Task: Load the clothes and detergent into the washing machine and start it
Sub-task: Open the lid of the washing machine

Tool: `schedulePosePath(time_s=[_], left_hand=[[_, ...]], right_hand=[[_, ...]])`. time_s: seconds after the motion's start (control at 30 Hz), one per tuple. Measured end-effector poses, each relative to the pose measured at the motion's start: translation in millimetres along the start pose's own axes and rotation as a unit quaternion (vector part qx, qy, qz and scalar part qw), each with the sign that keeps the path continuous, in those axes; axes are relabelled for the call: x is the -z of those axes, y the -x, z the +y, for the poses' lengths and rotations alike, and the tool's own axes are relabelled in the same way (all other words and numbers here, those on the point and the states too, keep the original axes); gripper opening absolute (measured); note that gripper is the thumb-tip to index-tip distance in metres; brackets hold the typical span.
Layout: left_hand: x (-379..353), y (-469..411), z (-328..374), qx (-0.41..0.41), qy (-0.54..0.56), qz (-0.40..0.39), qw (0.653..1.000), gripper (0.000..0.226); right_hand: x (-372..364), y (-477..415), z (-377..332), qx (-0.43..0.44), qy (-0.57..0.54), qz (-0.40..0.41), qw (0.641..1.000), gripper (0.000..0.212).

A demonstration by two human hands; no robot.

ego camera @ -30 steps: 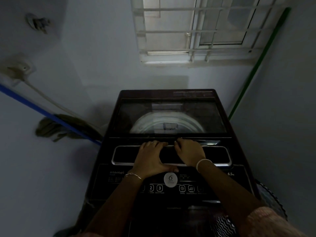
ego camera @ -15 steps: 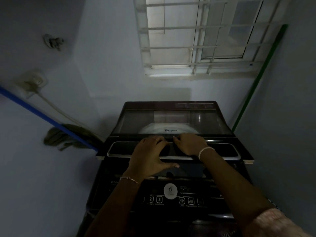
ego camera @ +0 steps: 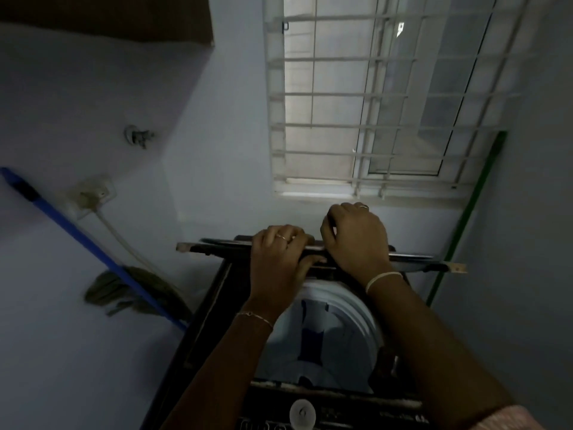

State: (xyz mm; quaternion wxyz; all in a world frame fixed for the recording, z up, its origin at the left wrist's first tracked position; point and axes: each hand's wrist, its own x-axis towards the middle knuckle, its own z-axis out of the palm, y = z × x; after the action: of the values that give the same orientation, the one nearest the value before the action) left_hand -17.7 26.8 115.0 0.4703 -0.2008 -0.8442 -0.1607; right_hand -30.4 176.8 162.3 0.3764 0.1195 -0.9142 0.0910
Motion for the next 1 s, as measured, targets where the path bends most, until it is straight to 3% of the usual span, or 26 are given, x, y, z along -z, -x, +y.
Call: schedulePosePath(time_s=[0.1, 0.2, 0.4, 0.6, 0.7, 0.9, 1.0], left_hand=[[-7.9, -26.5, 3.4, 0.011, -0.008, 0.037, 0.999, 0.006], [-18.5, -52.7, 1.5, 0.018, -0.031, 0.032, 0.999, 0.01], [-37.7, -93.7, -8.3, 0.013, -0.067, 0.04, 0.997, 0.013], [-54.0, -117.7, -18.7, 0.005, -0.05, 0.025, 0.998, 0.016], [-61.2, -119.0, -29.6, -0.003, -0.044, -0.032, 0.998, 0.033], [-73.1, -120.7, -53.8, -0.002, -0.078, -0.219, 0.973, 0.077], [-78.6, -136.9, -58.2, 0.007, -0.09, -0.261, 0.961, 0.083]], right_hand=[[3.1, 1.0, 1.1, 0.007, 0.014, 0.067, 0.998, 0.016], [-2.0, 7.3, 5.4, -0.002, 0.034, 0.086, 0.996, 0.021], [-23.1, 0.8, 20.9, -0.001, 0.068, 0.012, 0.998, 0.065], [-31.7, -27.1, 27.1, -0.004, 0.093, -0.03, 0.995, 0.078], [-37.9, -43.5, 28.2, -0.02, 0.09, -0.055, 0.994, 0.085], [-45.7, -83.3, 38.8, -0.033, 0.068, -0.117, 0.99, 0.086], [-52.4, -98.7, 46.0, -0.037, 0.07, -0.128, 0.989, 0.088]])
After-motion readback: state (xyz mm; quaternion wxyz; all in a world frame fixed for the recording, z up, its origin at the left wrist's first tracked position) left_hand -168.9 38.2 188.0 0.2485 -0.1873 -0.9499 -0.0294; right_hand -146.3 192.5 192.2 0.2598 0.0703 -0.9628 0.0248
